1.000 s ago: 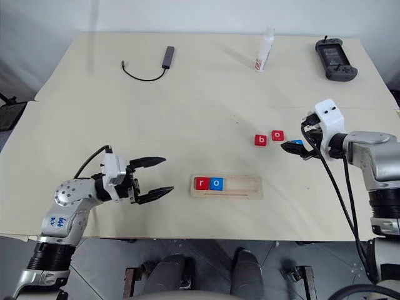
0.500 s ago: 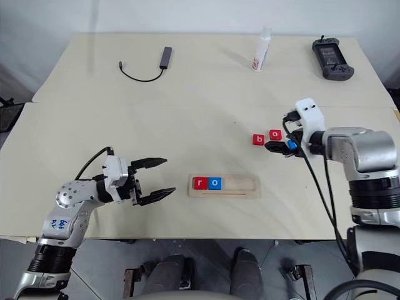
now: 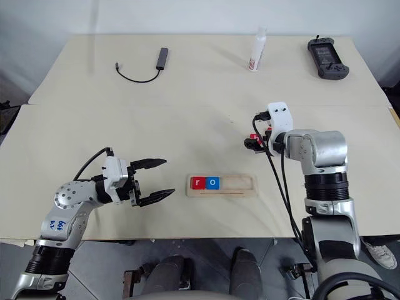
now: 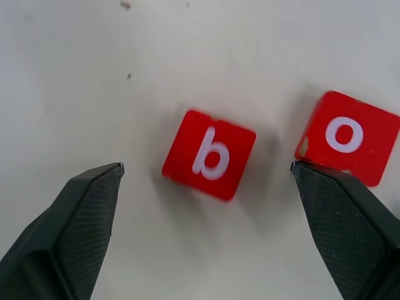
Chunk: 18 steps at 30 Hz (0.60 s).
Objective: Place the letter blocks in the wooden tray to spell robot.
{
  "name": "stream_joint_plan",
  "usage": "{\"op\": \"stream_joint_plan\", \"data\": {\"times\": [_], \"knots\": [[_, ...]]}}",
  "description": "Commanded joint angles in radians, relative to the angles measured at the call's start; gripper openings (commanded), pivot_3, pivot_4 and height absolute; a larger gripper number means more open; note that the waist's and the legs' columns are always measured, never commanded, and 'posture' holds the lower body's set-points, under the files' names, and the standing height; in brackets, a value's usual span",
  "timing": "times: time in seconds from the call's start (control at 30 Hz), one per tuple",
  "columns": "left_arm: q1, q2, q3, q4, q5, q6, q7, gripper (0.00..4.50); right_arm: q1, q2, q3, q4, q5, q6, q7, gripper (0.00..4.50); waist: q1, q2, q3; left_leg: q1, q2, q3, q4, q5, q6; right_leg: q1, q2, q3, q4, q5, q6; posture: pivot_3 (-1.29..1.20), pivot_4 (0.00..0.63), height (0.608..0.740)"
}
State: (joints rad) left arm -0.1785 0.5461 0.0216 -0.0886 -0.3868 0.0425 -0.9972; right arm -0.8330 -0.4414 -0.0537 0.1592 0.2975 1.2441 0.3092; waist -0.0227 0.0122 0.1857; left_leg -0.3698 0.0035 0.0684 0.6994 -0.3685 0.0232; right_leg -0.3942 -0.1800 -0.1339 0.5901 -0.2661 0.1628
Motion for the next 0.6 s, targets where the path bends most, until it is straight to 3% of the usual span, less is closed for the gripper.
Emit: {"op": "stream_joint_plan", "data": {"times": [0.03,0.27,0.47,0.6], "knots": [[0.008,0.007,0.006,-0.039,0.002,-0.01,0.005,4.5,-0.004,0.017,-0.013,0.02,-0.021,-0.024,-0.026,3.91,-0.005,0.0,0.0,0.0,0.0,0.0,0.0,0.0,0.0,0.0,0.0,0.0,0.0,0.0,0.0,0.0,0.15,0.74],[0.008,-0.001,-0.008,-0.039,0.008,-0.012,0.007,4.5,0.019,0.032,-0.006,-0.009,-0.045,-0.046,-0.041,1.59,-0.007,0.0,0.0,0.0,0.0,0.0,-0.001,0.0,0.0,0.0,0.0,0.0,0.0,0.0,0.0,0.0,0.15,0.74],[-0.014,-0.016,-0.025,-0.012,0.01,-0.027,-0.006,4.5,0.082,-0.019,-0.015,-0.21,-0.005,0.026,0.015,1.46,-0.004,0.0,0.0,0.0,0.0,0.0,-0.001,0.0,0.0,0.0,0.0,0.0,0.0,0.0,0.0,0.0,0.15,0.74],[-0.048,-0.039,-0.044,0.034,0.016,-0.069,-0.03,4.5,0.171,-0.065,-0.118,-0.439,0.043,0.205,0.021,1.46,0.01,0.001,0.0,-0.002,0.0,-0.001,-0.001,0.0,0.0,-0.001,0.0,-0.001,-0.001,0.0,0.0,0.0,0.15,0.74]]}}
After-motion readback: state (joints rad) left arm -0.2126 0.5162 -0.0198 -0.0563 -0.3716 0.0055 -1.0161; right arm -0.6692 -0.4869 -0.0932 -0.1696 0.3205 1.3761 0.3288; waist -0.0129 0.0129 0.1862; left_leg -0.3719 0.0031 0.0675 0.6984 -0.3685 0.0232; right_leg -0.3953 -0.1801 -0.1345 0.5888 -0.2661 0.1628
